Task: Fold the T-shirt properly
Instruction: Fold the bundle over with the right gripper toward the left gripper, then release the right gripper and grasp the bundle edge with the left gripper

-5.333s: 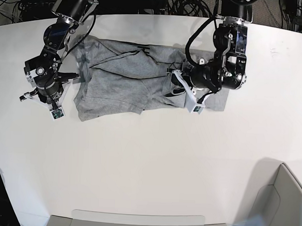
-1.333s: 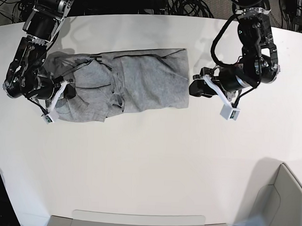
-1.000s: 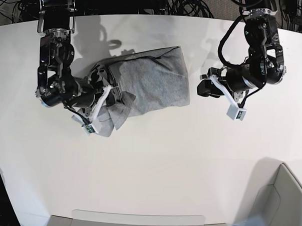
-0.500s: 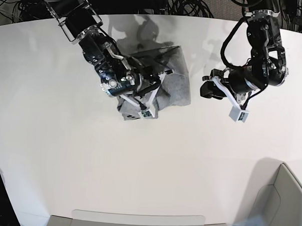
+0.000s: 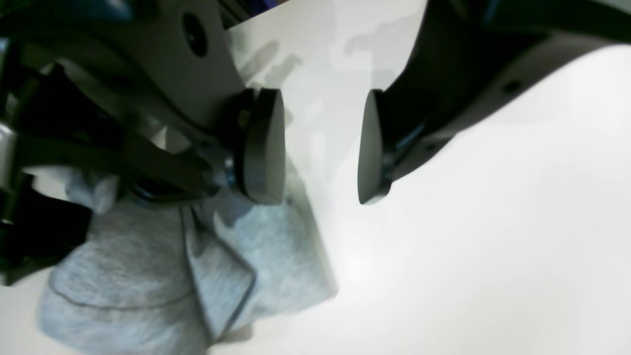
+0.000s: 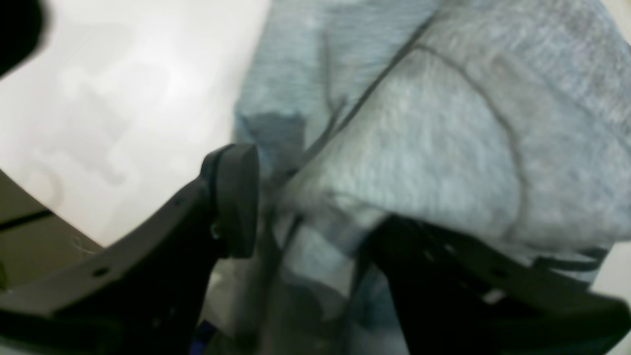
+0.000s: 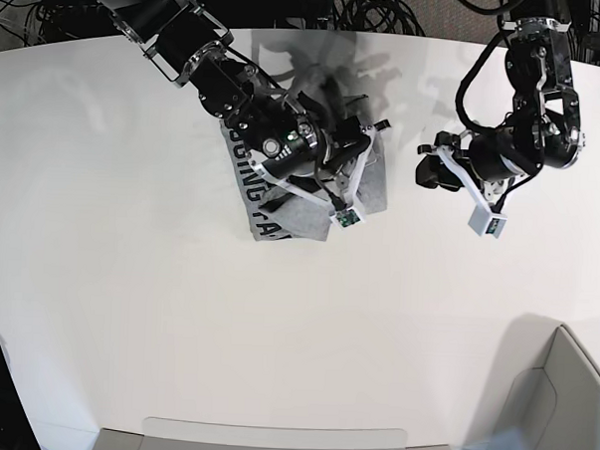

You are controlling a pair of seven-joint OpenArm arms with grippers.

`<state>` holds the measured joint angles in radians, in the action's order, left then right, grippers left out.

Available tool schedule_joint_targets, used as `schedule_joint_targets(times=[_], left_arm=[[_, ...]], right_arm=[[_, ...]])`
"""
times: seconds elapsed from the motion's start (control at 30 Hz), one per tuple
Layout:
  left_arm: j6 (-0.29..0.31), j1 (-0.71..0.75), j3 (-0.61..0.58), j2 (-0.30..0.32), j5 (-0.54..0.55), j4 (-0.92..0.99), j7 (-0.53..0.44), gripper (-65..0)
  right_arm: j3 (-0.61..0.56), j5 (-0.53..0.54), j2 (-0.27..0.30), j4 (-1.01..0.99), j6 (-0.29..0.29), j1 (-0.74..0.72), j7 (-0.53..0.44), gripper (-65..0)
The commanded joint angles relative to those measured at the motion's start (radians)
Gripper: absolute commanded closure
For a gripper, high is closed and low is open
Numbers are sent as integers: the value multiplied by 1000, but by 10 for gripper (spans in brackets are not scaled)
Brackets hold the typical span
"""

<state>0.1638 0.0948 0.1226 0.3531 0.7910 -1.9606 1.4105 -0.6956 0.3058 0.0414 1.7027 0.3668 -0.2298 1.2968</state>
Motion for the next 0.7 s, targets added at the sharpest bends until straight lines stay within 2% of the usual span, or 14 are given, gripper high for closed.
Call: schedule_joint_targets(times=[0.0,0.2,0.4,0.53,0.6,0.67], left_arm=[[-4,-13,5,17,17,-15,-14,-253],[-4,-4,24,21,17,-3,-14,-253],[-4,-7,88,19,17,20,-14,-253],[3,-11,88,16,25,13,-14,-251],[4,-14,84,7,28,2,-14,-231],[6,-36,53,-32,28,-10,-14,-190]], right_arm=[[-3,3,-10,30,4,-19,-10,-269],[12,-3,-2,106,4,-23,-12,-269],[212,2,21,274,2,-32,-12,-269],[308,3,87,297,2,-50,-12,-269],[360,5,130,277,-4,-50,-12,-269],[436,5,163,251,-56,-39,-12,-269]])
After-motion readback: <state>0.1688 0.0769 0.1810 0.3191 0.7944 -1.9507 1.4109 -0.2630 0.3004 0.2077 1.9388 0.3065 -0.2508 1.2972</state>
